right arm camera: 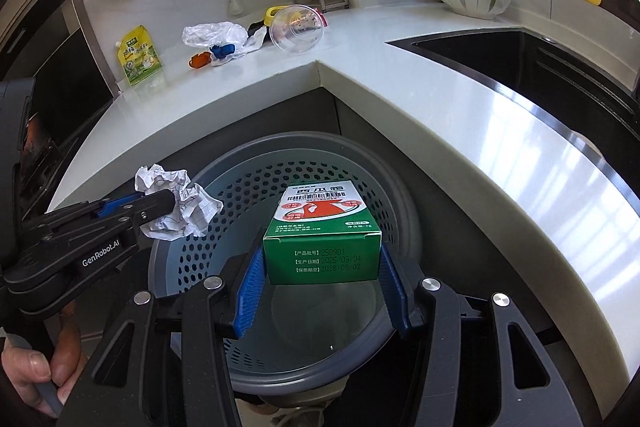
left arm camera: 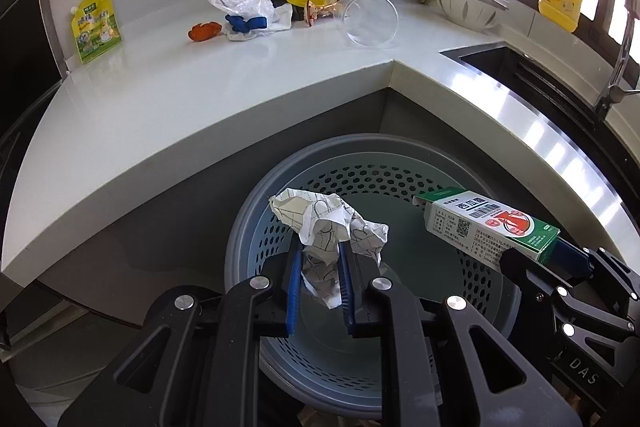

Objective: Collect trash
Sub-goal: 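Carry both items over the grey bin and open both tools to drop them, then move both tools back toward the countertop trash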

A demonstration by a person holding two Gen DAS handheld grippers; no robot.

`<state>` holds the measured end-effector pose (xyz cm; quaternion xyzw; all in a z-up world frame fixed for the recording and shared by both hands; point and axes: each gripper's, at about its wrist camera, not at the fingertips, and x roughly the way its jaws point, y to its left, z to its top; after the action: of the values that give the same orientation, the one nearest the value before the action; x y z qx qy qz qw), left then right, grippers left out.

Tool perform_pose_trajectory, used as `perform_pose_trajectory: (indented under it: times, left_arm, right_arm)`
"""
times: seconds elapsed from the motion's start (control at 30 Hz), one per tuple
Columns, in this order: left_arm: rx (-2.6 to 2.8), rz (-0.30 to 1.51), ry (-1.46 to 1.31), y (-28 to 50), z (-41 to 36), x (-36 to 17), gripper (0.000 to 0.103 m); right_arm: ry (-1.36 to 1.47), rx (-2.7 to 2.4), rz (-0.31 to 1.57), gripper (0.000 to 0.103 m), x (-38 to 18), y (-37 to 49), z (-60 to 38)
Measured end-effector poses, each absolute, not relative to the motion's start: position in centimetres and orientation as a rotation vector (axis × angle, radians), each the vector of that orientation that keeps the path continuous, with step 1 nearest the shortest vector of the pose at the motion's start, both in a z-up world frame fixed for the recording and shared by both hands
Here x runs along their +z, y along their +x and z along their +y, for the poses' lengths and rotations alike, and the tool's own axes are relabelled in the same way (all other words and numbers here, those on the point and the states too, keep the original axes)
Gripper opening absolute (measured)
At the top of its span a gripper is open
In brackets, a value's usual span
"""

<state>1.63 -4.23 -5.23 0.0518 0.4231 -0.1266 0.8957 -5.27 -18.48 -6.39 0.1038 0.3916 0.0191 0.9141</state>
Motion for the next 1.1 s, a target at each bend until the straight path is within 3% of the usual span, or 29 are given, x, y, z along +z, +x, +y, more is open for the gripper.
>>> perform_pose_trajectory:
  times: [0.67,0.7,0.8,0.87,1.1]
  left_arm:
    - [-0.257,0.936,0.106,2.2,-3.8,-7.1,0.021]
    - [-0.253,0.937,0.108,2.2,-3.8,-7.1,0.023]
    - [-0.243,0.931,0.108,2.1,-3.6,-7.1,0.042]
    - [-0.239,0.925,0.103,2.0,-3.3,-7.0,0.053]
    - [-0.222,0.931,0.089,2.2,-2.8,-7.2,0.058]
  right_arm:
    - [0.204,0.066,0.868,0.050,-8.0,-4.7,-17.9]
    - [0.206,0.067,0.869,0.050,-8.0,-4.7,-17.9]
    - [0.211,0.069,0.870,0.050,-8.0,-4.7,-18.1]
    - [0.212,0.067,0.866,0.055,-7.9,-4.7,-18.2]
    - [0.215,0.062,0.854,0.059,-7.7,-4.8,-18.4]
